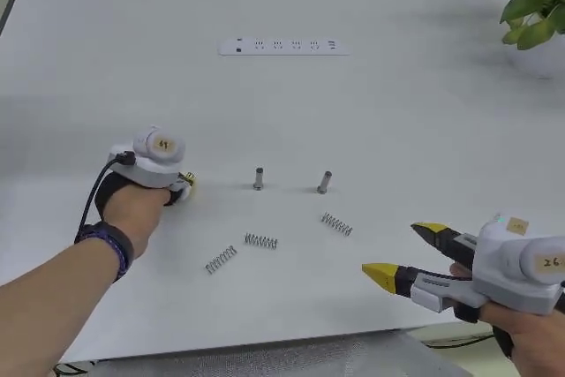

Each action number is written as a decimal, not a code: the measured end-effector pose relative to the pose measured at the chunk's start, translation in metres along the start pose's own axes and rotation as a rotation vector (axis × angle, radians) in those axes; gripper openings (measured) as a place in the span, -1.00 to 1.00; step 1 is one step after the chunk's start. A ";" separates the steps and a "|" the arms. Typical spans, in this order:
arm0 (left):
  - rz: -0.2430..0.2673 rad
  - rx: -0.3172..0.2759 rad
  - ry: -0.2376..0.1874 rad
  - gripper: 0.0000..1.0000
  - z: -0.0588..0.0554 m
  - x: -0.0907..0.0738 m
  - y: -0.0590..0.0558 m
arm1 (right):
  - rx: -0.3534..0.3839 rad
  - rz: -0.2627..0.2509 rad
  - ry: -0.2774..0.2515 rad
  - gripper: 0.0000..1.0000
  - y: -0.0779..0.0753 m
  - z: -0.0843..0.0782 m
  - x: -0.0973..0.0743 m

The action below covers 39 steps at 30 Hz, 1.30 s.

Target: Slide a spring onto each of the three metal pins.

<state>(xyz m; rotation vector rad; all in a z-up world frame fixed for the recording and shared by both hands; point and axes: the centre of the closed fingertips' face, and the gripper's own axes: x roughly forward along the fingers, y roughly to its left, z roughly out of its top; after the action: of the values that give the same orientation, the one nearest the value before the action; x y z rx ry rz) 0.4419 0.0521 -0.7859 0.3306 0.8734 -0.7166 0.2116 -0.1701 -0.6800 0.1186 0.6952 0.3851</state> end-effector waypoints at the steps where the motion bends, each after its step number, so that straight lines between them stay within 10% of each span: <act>1: 0.001 0.003 -0.002 -0.93 0.001 0.001 0.000 | 0.000 0.000 0.001 0.34 0.000 0.000 0.000; 39: 0.008 -0.039 -0.049 -1.00 0.012 -0.021 -0.002 | -0.003 0.004 -0.012 0.32 0.002 0.001 0.002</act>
<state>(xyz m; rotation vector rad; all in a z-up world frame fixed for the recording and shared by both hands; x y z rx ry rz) 0.4385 0.0535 -0.7622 0.2801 0.8382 -0.6969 0.2129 -0.1672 -0.6800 0.1196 0.6822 0.3888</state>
